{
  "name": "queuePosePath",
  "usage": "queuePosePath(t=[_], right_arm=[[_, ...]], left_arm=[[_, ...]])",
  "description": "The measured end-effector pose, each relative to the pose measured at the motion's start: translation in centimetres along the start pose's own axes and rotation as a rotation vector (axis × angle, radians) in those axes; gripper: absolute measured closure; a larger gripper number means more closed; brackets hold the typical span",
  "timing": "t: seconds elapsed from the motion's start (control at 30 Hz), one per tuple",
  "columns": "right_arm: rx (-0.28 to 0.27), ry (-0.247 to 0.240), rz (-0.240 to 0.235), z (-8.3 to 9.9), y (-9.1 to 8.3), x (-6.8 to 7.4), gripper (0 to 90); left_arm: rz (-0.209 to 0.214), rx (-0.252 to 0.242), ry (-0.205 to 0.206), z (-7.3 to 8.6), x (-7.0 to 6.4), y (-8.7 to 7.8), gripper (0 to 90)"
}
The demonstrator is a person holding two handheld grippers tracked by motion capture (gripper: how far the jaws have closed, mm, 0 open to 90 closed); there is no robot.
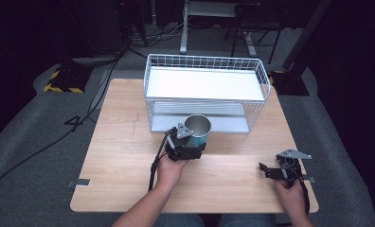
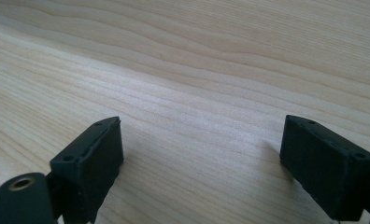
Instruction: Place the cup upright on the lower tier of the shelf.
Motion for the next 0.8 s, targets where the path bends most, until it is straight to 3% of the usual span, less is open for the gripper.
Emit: queuePosePath(t=[0.23,0.6,0.8], right_arm=[[-0.002,-0.003,-0.001,0.0,0.0,0.0,13.8],[-0.002,-0.003,-0.001,0.0,0.0,0.0,13.8],[-0.002,-0.004,0.000,0.0,0.0,0.0,13.8]], left_arm=[[-0.031,-0.015,-0.045,-0.5,1.4,1.9,24.1],[-0.071,-0.044,-0.064,-2.3,3.1,3.8,24.1],[-0.083,-0.063,-0.108,-3.1,3.9,4.8,24.0]])
Point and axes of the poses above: each handheld gripper's, and its own axes: y roughly forward along the jaws, z roughly out of its underside, x roughly to its left, the point moved 5 cm from there along y, roughly forward along the jaws, and after that the axes turned 6 degrees about x, right-handed, at the moved point
